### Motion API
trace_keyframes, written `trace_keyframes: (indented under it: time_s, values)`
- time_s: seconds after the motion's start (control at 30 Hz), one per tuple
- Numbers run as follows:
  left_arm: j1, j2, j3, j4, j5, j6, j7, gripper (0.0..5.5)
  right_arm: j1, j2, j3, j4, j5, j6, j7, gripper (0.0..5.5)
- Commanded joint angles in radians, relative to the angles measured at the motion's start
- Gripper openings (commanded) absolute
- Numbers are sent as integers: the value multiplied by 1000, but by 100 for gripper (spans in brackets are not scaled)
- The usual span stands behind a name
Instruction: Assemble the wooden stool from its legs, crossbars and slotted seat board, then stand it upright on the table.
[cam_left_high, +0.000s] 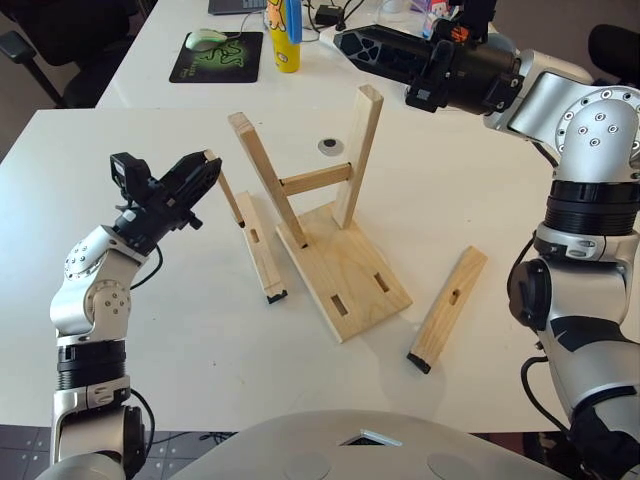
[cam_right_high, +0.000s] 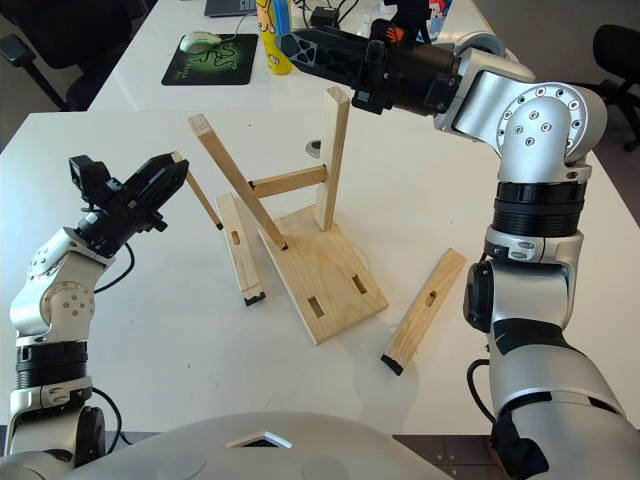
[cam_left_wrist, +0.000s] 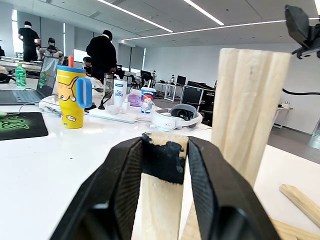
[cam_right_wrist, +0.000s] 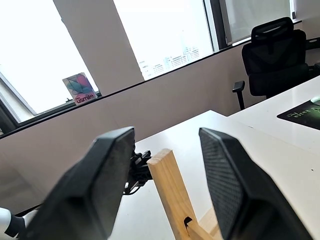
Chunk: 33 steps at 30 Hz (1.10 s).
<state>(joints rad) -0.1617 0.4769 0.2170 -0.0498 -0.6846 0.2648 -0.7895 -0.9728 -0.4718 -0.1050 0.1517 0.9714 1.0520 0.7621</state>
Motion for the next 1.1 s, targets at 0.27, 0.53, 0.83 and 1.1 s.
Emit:
trace_keyframes:
  time_s: [0.27, 0.53, 0.83, 1.1]
  values:
    - [-2, 17, -51, 67, 101, -24, -75, 133, -93, 8, -10, 78, -11, 29, 84, 238]
    - [6, 9, -43, 49, 115, -37, -87, 133, -129, 6, 0, 122, -30, 44, 148, 238]
    - [12, -5, -43, 62, 129, -62, -84, 133, -163, 7, 13, 164, -58, 48, 203, 238]
    - [3, -46, -55, 116, 166, -121, -66, 133, -197, 8, 33, 207, -91, 42, 260, 238]
